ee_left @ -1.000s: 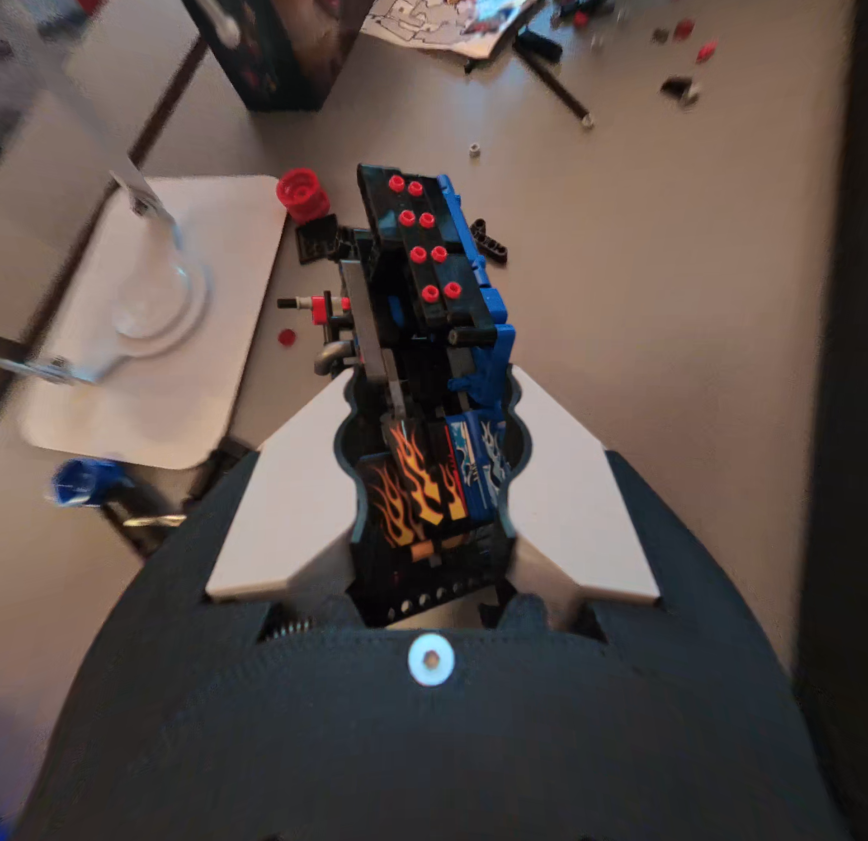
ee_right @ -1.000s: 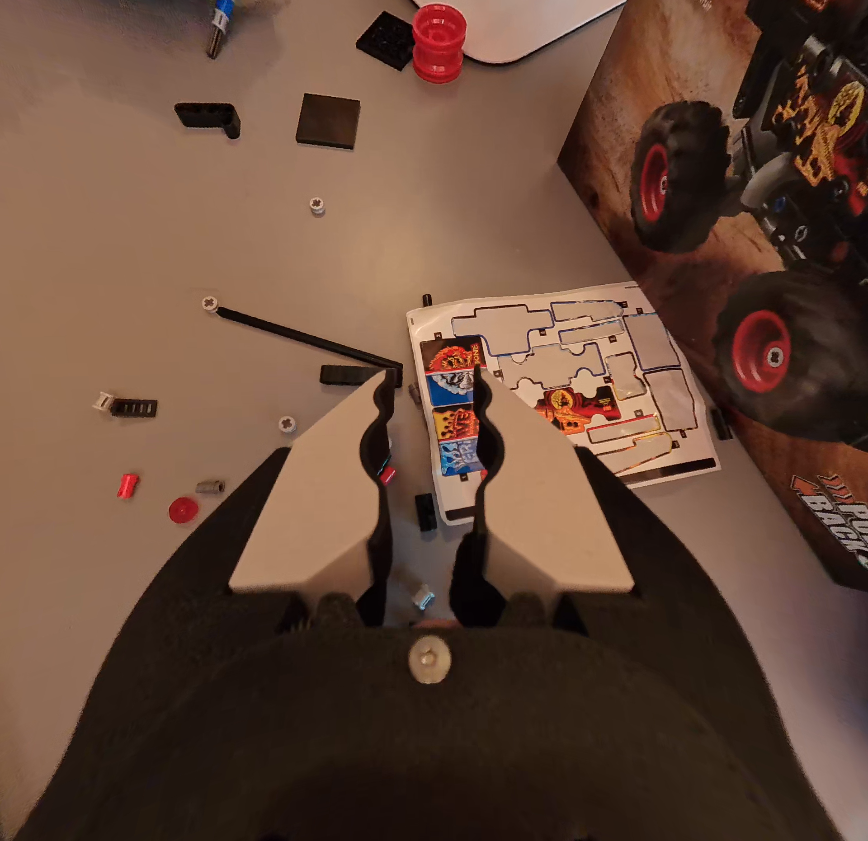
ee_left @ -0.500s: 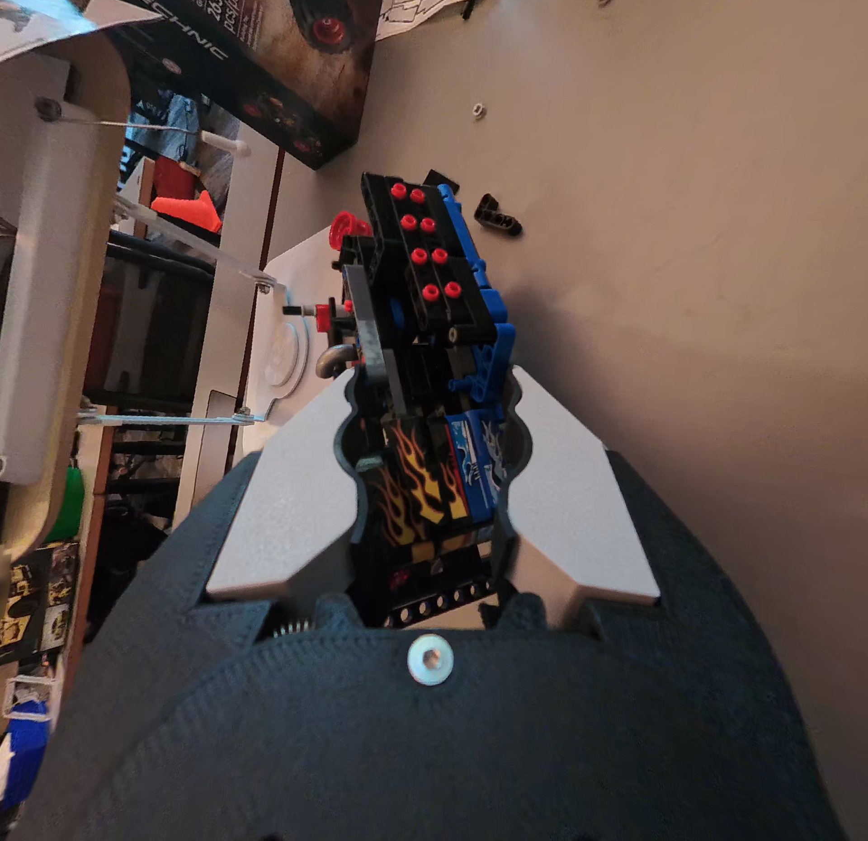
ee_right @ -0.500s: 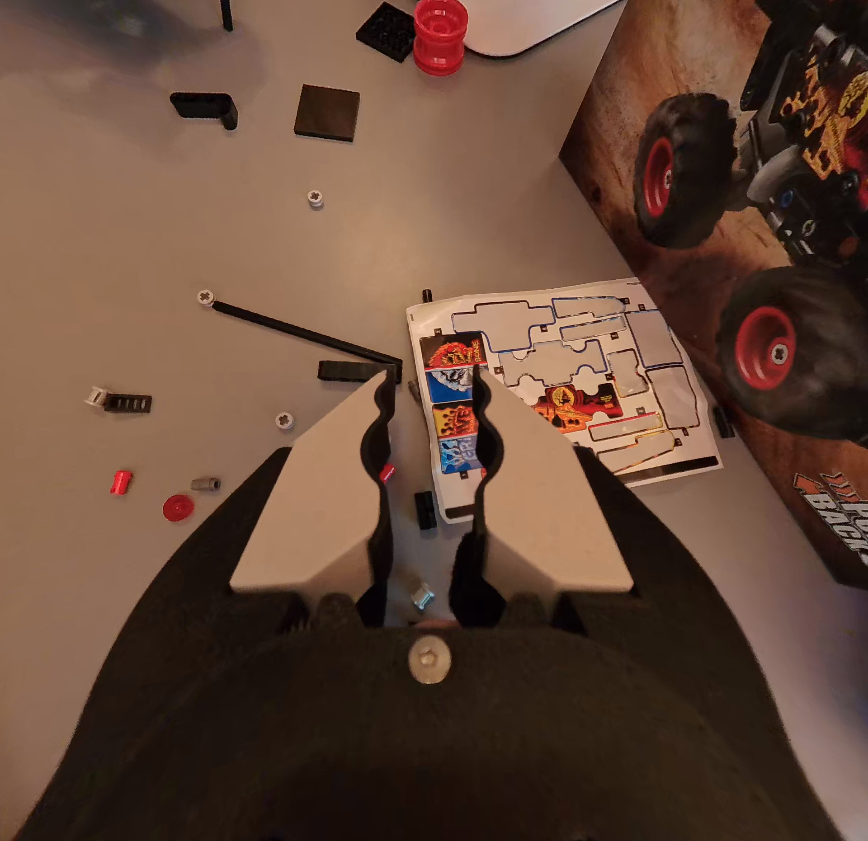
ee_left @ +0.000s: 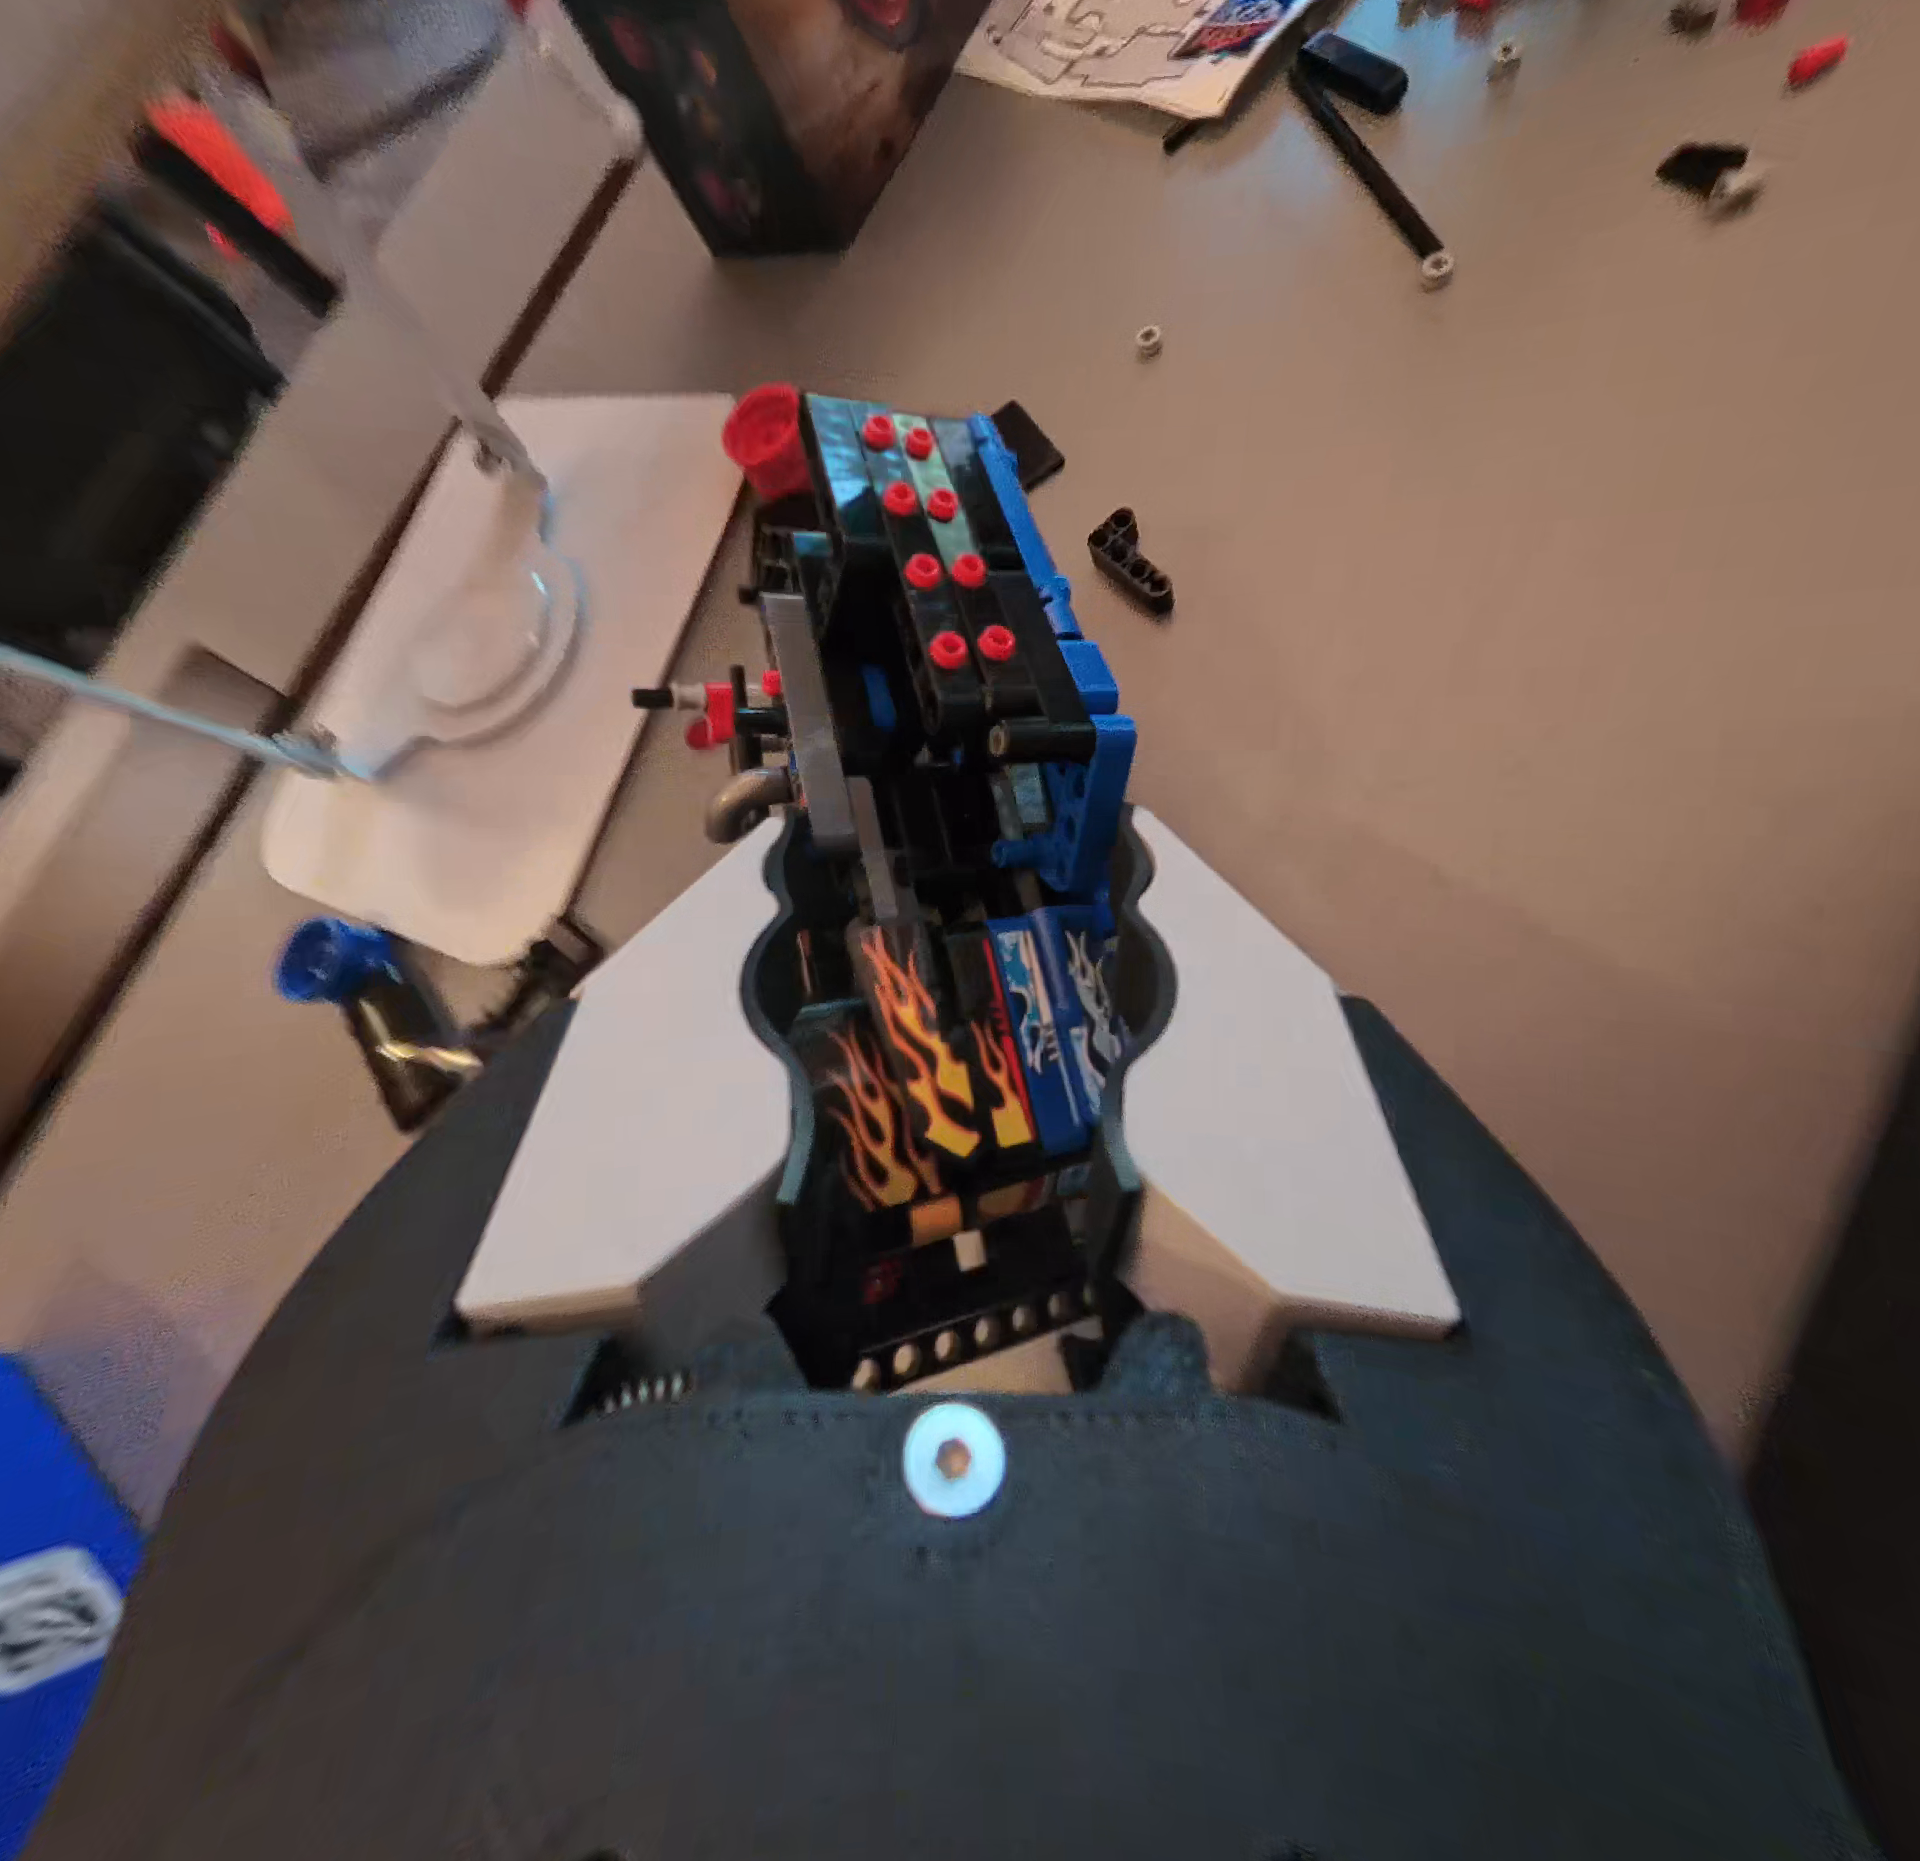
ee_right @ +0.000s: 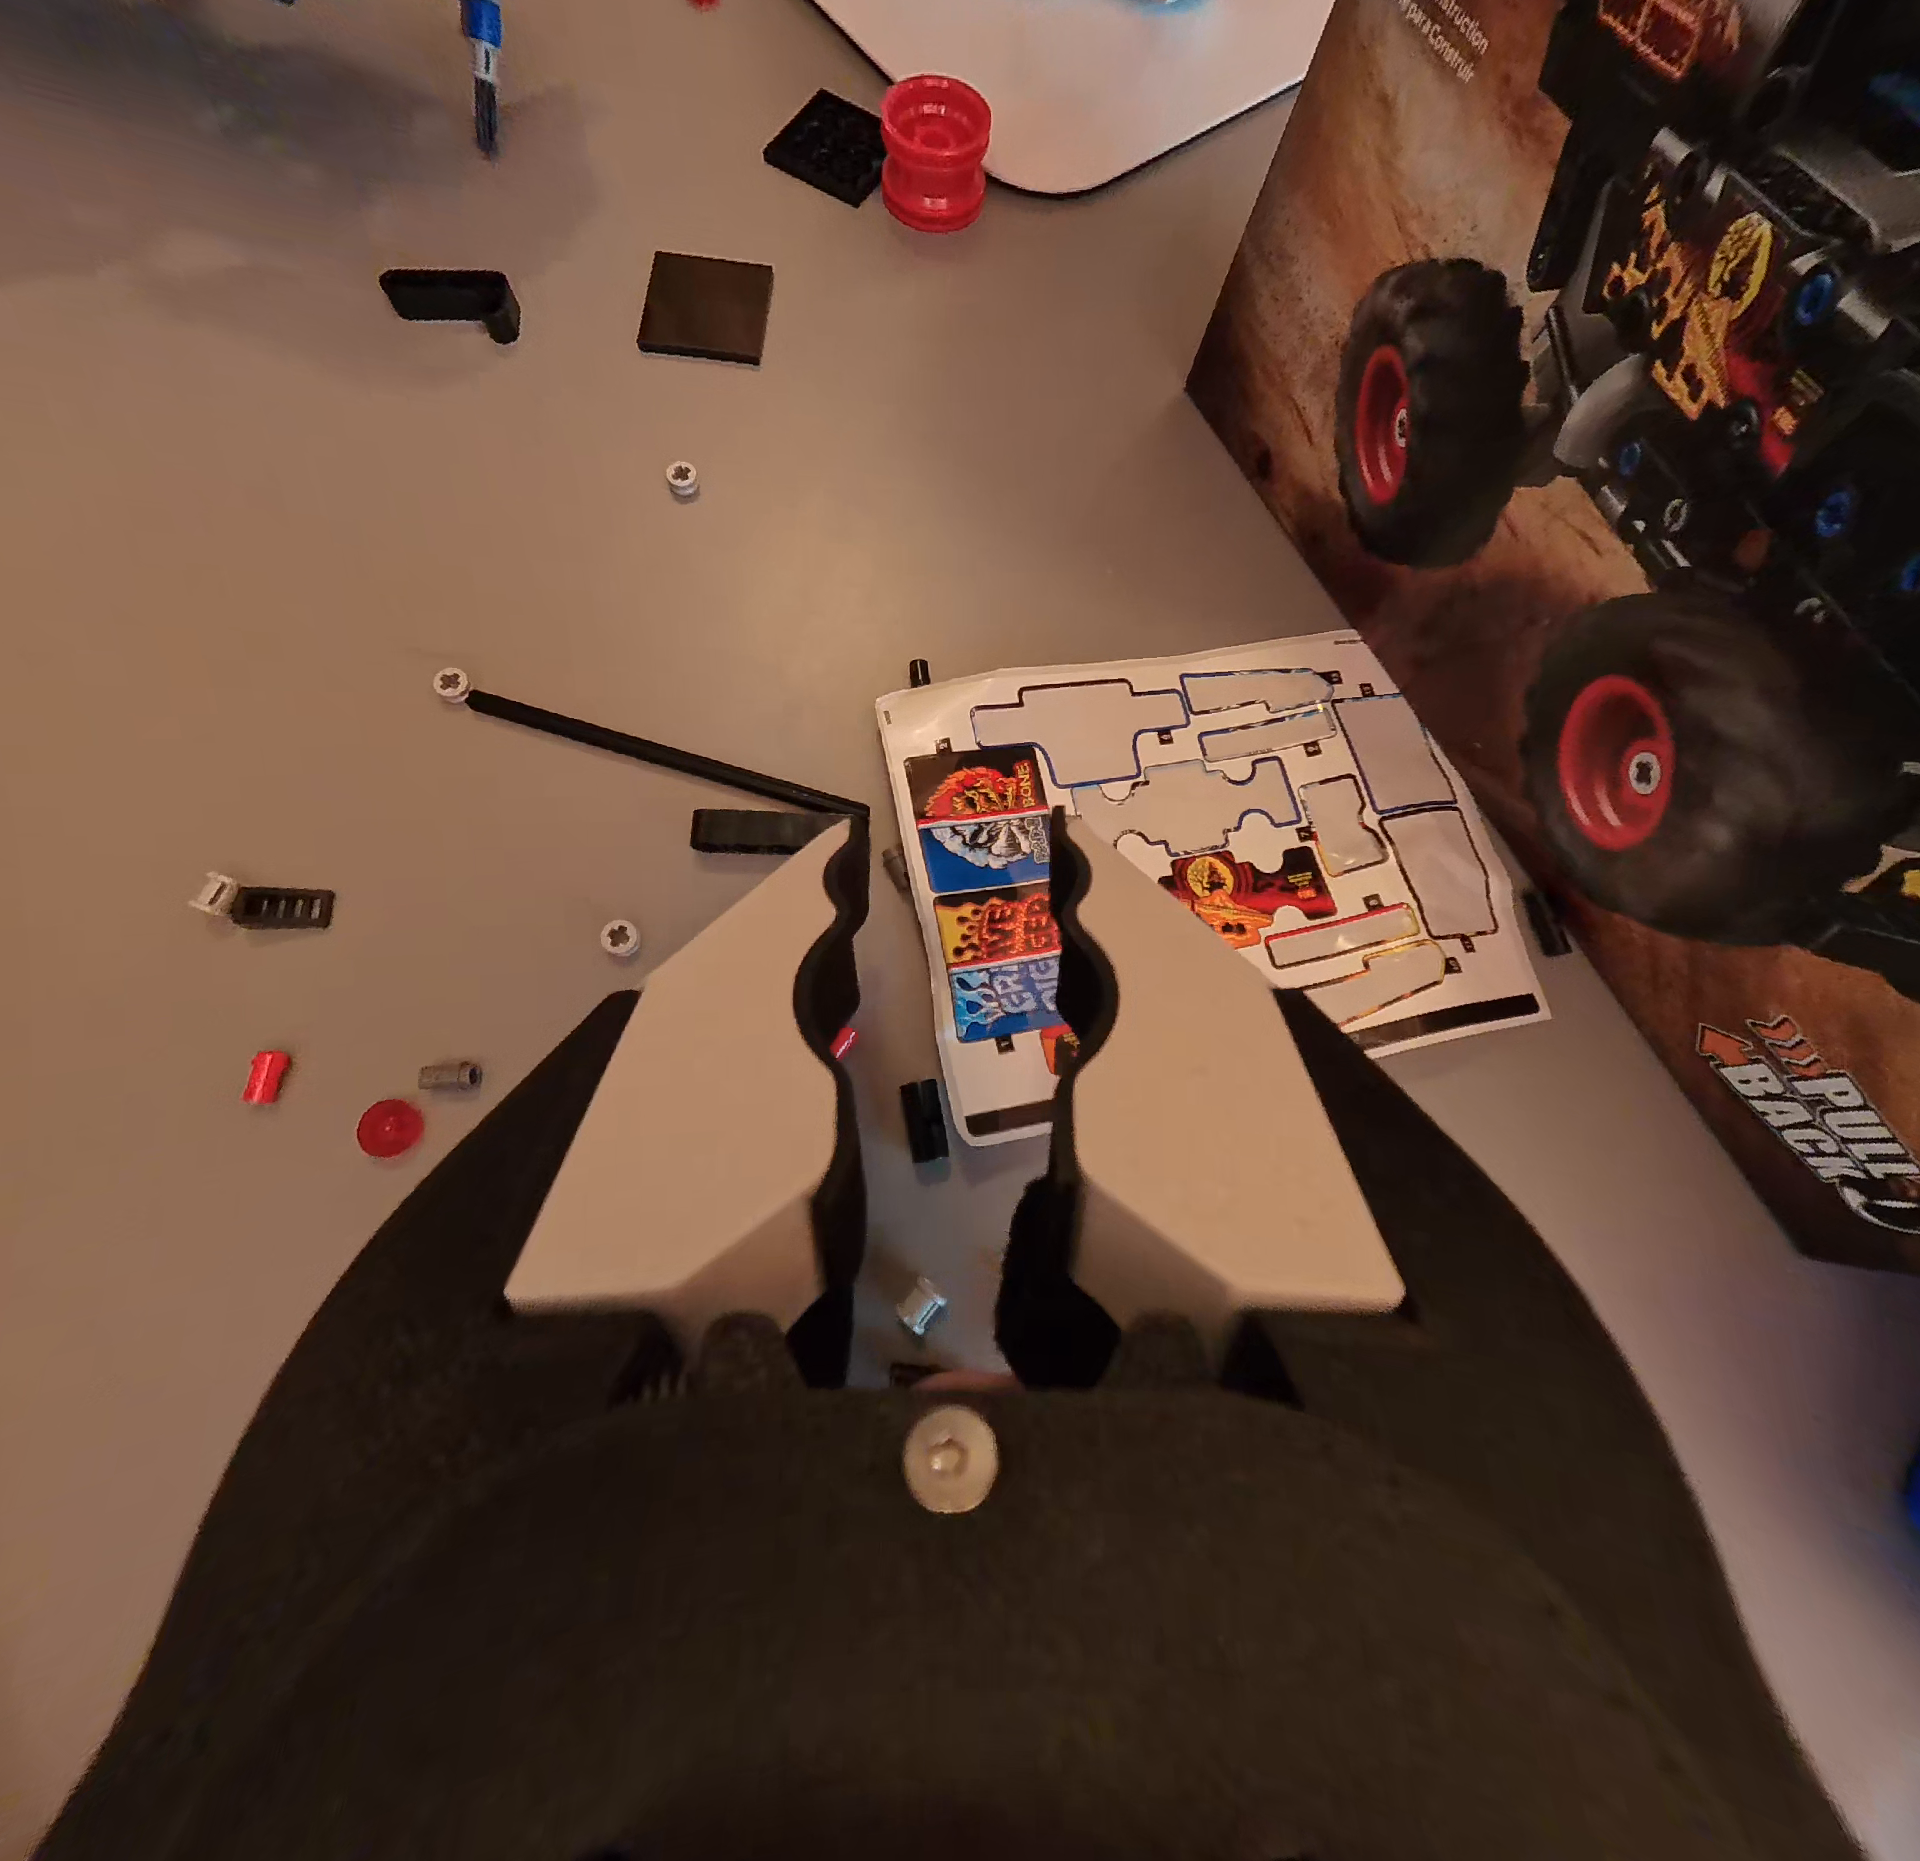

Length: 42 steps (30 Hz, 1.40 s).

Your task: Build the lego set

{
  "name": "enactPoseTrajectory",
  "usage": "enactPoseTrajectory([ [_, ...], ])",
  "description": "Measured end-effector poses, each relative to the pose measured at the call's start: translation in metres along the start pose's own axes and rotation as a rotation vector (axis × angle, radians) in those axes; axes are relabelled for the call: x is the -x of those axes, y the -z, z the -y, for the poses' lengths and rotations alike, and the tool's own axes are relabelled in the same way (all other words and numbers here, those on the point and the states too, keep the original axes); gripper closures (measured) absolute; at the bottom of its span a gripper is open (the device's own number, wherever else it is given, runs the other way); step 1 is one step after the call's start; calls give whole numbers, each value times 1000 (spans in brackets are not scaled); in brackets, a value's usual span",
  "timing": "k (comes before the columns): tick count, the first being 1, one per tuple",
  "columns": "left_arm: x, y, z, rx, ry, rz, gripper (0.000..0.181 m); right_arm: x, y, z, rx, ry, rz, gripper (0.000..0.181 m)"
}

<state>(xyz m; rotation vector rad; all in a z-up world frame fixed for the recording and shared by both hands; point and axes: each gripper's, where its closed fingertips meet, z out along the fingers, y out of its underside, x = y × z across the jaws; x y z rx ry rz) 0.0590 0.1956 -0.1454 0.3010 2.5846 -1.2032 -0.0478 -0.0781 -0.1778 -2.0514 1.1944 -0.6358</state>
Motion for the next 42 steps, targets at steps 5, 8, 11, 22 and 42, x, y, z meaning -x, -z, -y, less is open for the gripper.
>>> enactPoseTrajectory([
  [5,-2,-1,-4,-25,298,-59,125,1,1,0,-3,1,0,148],
  [8,-2,-2,-6,-50,453,-67,124,2,2,1,-7,5,0,148],
  [11,-1,-1,-9,-63,546,-79,119,2,3,2,-12,4,-3,148],
  [22,-35,23,-9,-118,674,-218,92,6,7,9,-31,23,-5,149],
  [42,-84,21,53,-275,555,-299,91,7,17,14,-76,33,-25,148],
])
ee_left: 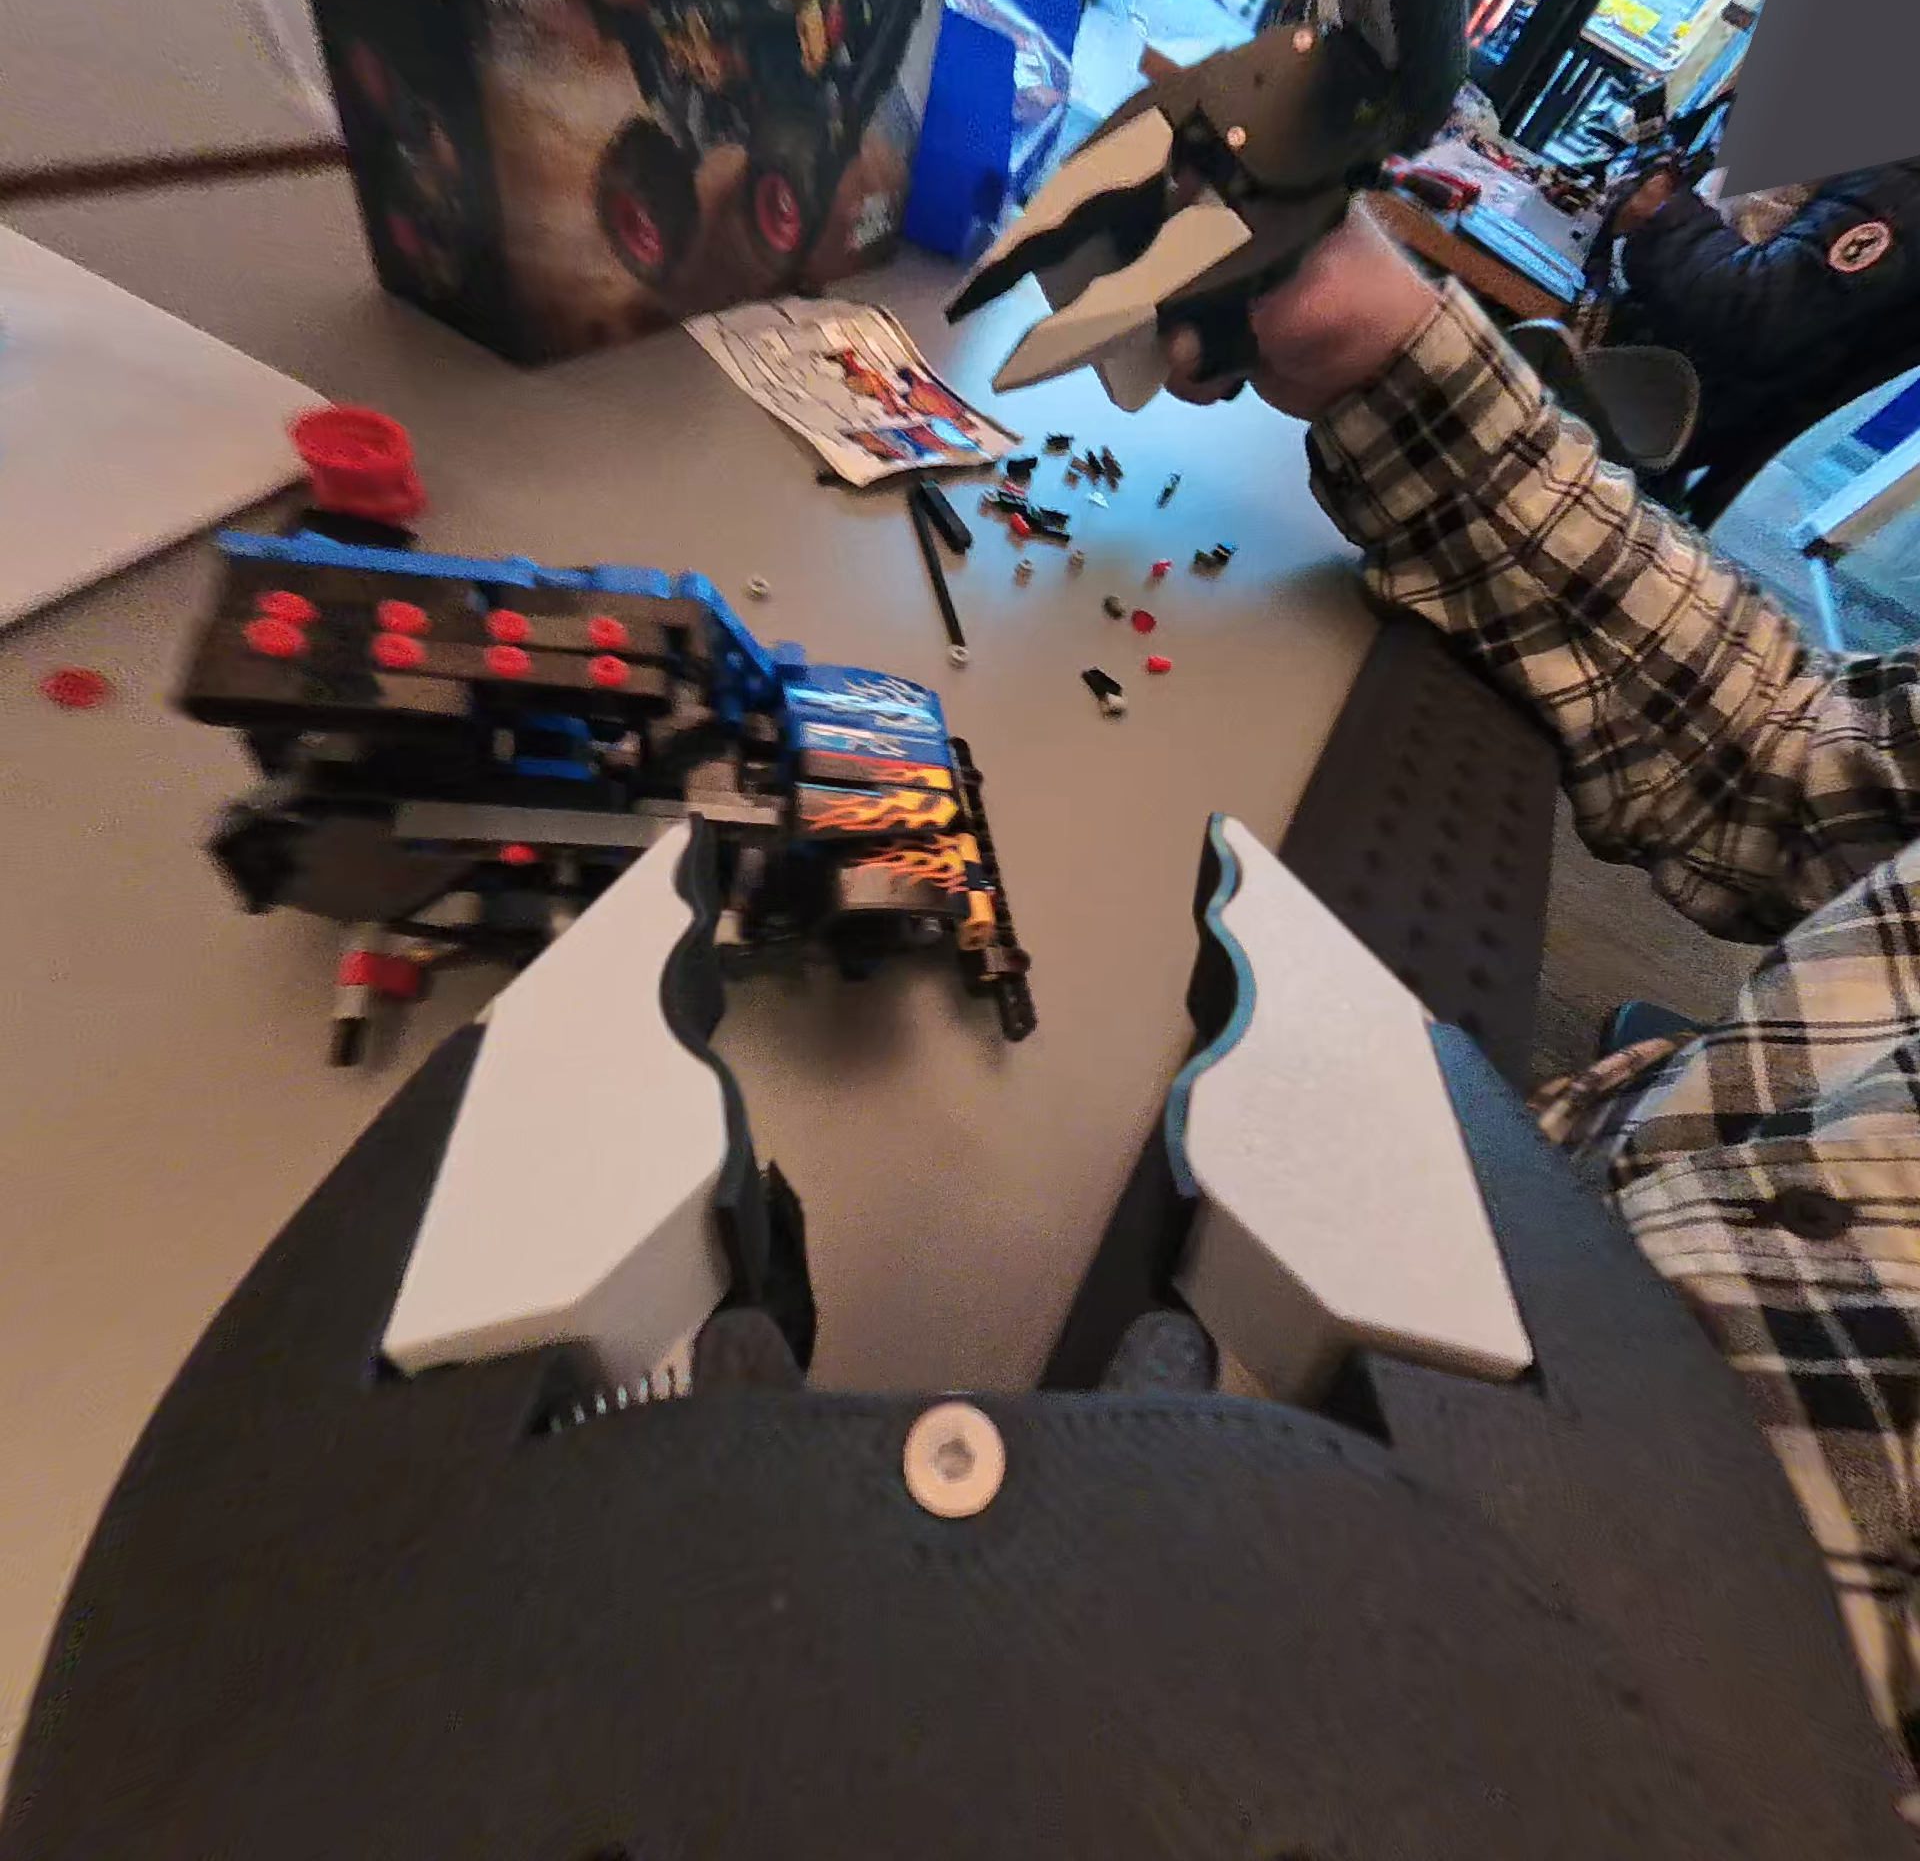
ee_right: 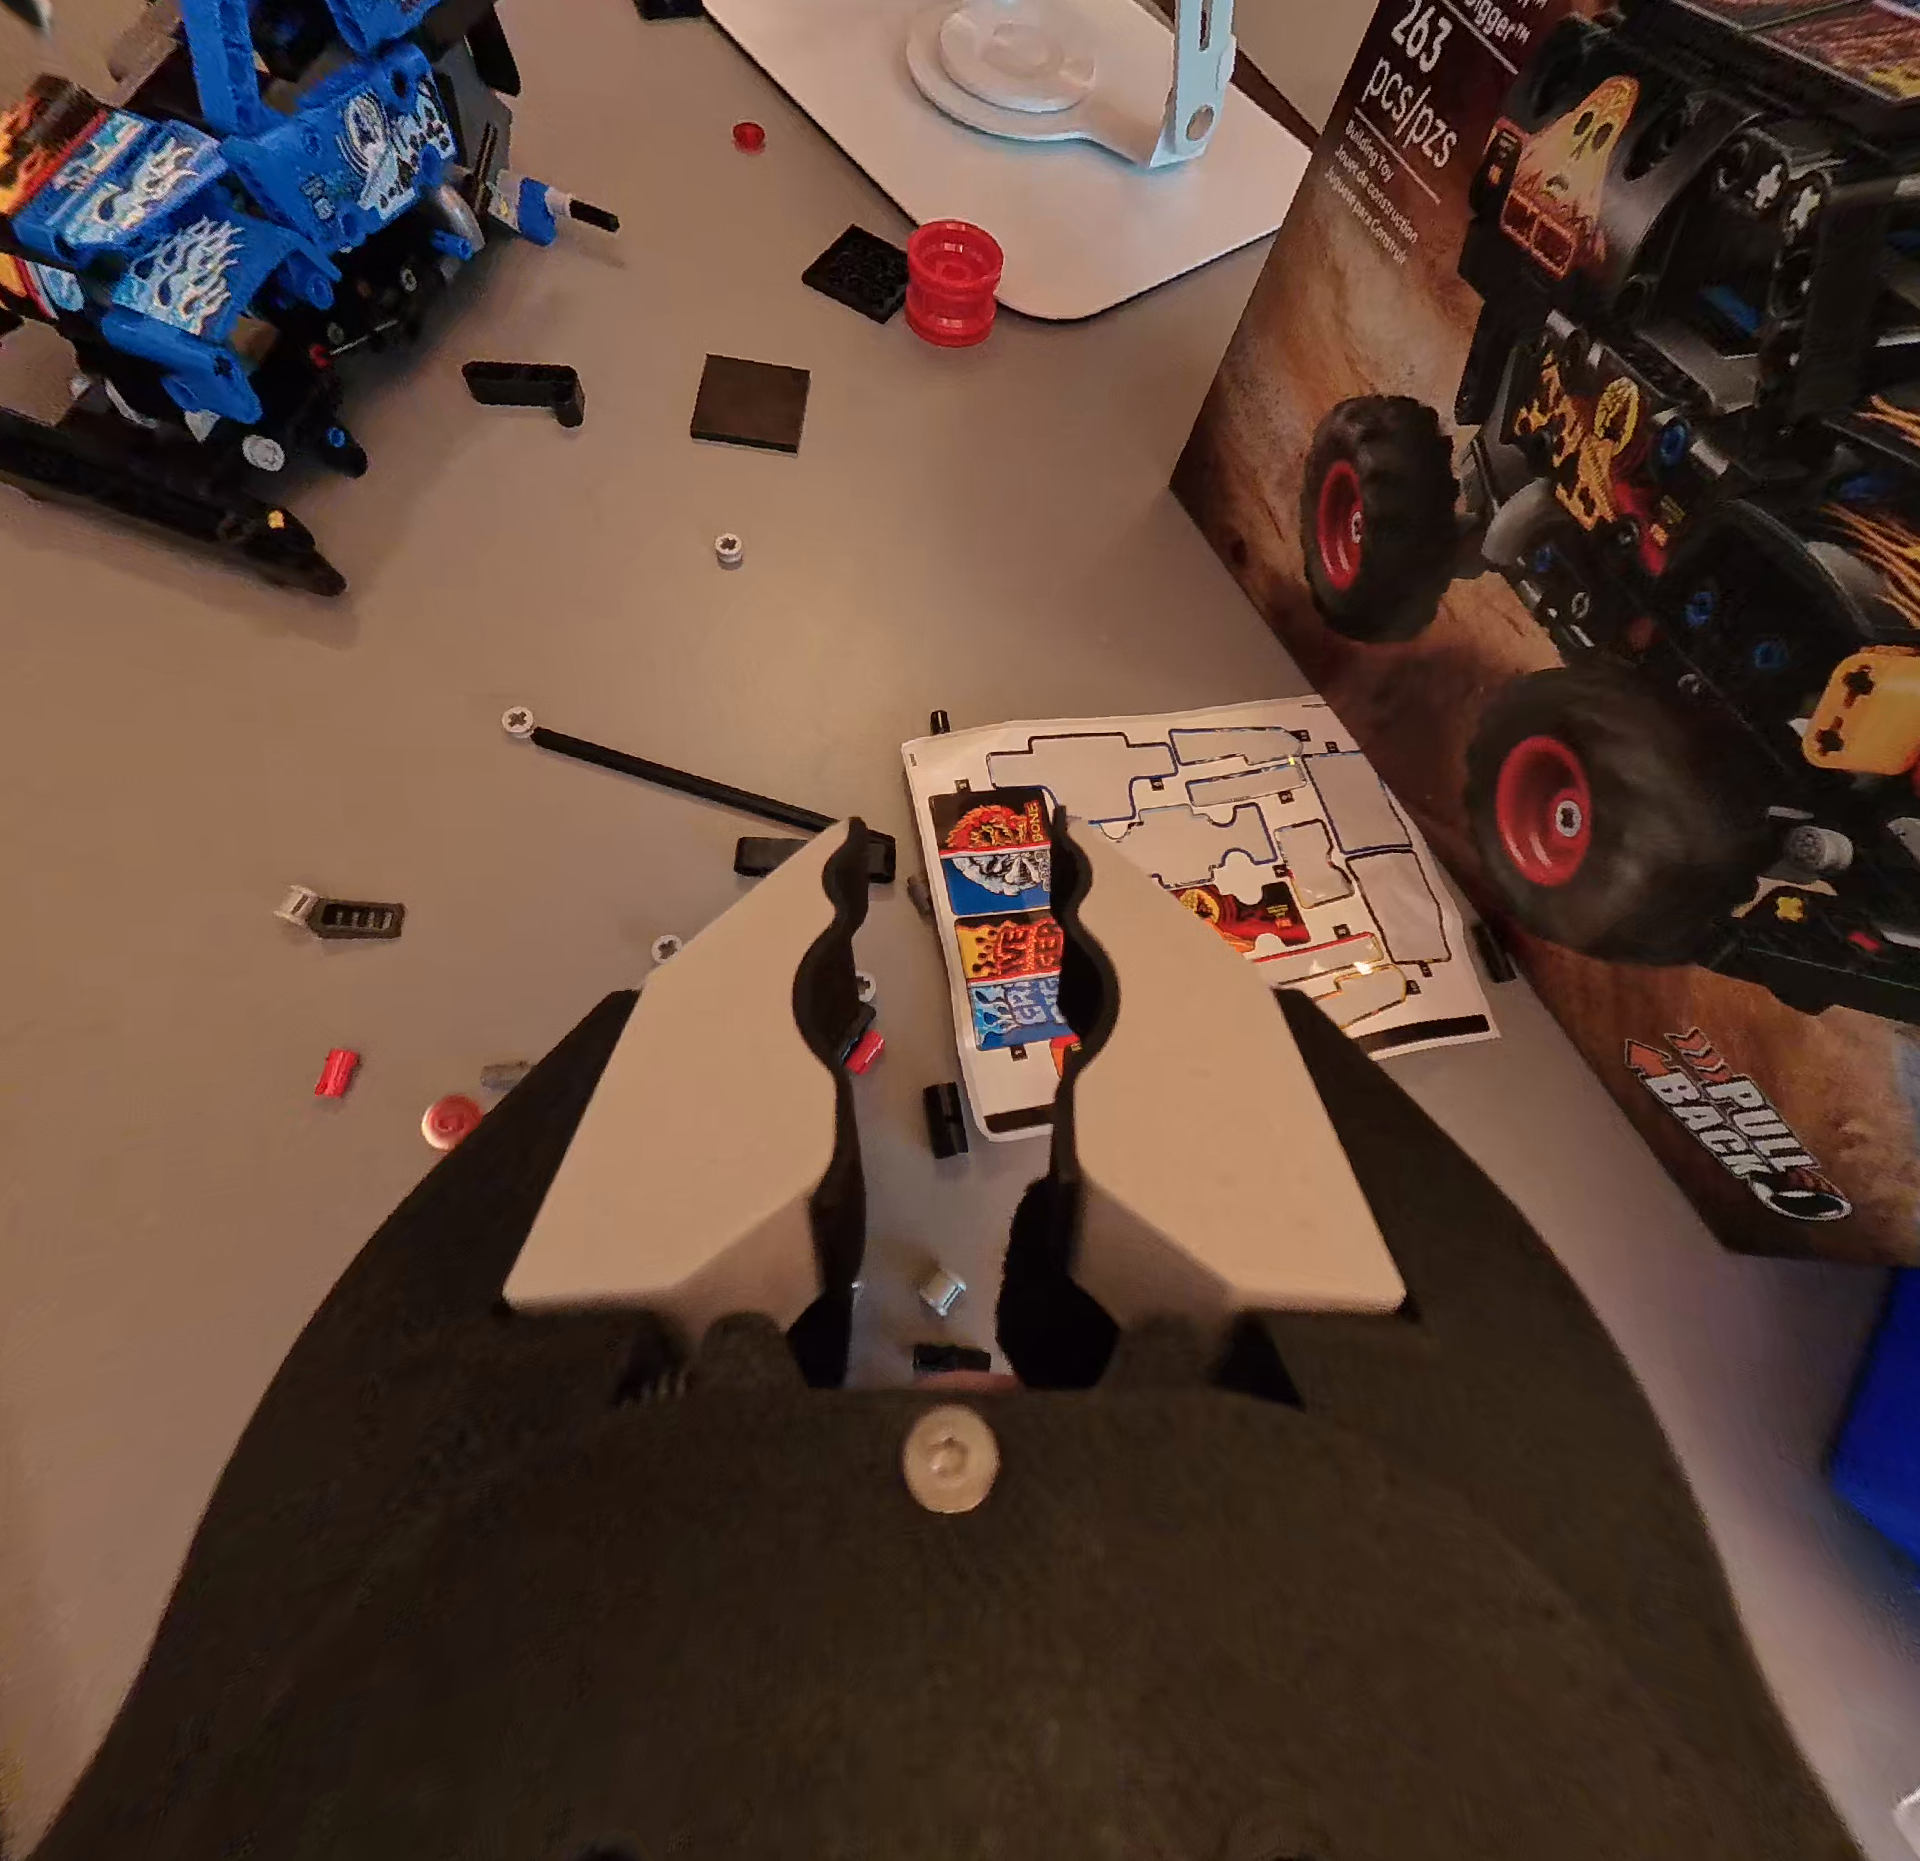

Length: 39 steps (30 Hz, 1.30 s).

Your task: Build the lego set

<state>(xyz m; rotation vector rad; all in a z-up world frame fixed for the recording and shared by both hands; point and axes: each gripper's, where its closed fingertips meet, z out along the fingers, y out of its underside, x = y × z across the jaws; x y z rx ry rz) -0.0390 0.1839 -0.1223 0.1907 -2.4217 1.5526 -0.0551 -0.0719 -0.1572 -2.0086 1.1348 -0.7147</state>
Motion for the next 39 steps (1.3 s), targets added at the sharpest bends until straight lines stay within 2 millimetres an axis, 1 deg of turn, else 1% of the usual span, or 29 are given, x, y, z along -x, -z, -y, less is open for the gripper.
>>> enactPoseTrajectory([
  [2,16,14,9,-21,-29,41,91,0,1,2,-10,2,-1,148],
  [5,57,29,19,-20,-114,165,88,2,2,4,-20,15,-2,147],
  [7,81,28,19,9,-141,196,86,9,6,14,-65,31,17,146],
  [9,100,20,10,84,-138,191,80,24,11,31,-105,51,38,143],
  [10,103,14,5,115,-129,168,78,36,14,41,-111,76,46,143],
  [12,99,3,-1,138,-119,107,81,71,16,62,-115,109,96,138],
  [14,97,-7,-10,166,-123,94,86,108,9,75,-85,101,136,126],
  [15,95,-10,-14,178,-138,95,86,123,1,80,-64,96,134,119],
  [17,93,-14,-18,175,-163,115,80,148,-20,85,-18,67,106,103],
  [19,89,-12,-20,185,-160,114,85,176,-44,87,19,29,135,97],
  [20,87,-10,-20,185,-144,113,89,187,-57,86,39,9,146,95],
  [21,85,-9,-20,182,-129,108,90,193,-68,84,58,-4,133,91],
  [22,83,-8,-21,181,-126,101,90,195,-78,82,80,0,106,88],
  [23,82,-6,-22,182,-133,102,93,192,-86,78,105,20,62,86],
  [24,81,-4,-24,185,-140,105,94,185,-92,74,131,48,5,86],
  [25,81,-2,-25,187,-145,107,93,180,-95,71,150,73,-24,78],
  [27,79,2,-27,183,-146,102,94,177,-94,69,158,103,-14,92],
  [29,76,5,-28,176,-123,76,96,163,-90,66,171,169,-49,101],
  [31,71,8,-29,170,-109,49,100,150,-90,63,175,193,-38,103],
  [34,62,8,-33,172,-124,19,100,135,-92,59,187,169,-10,103],
  [36,60,9,-33,164,-159,20,106,125,-93,56,200,187,-17,105],
  [37,62,11,-30,150,-176,35,109,123,-94,56,190,188,-9,106],
  [39,68,15,-25,119,-181,61,109,124,-93,59,136,152,36,104],
])
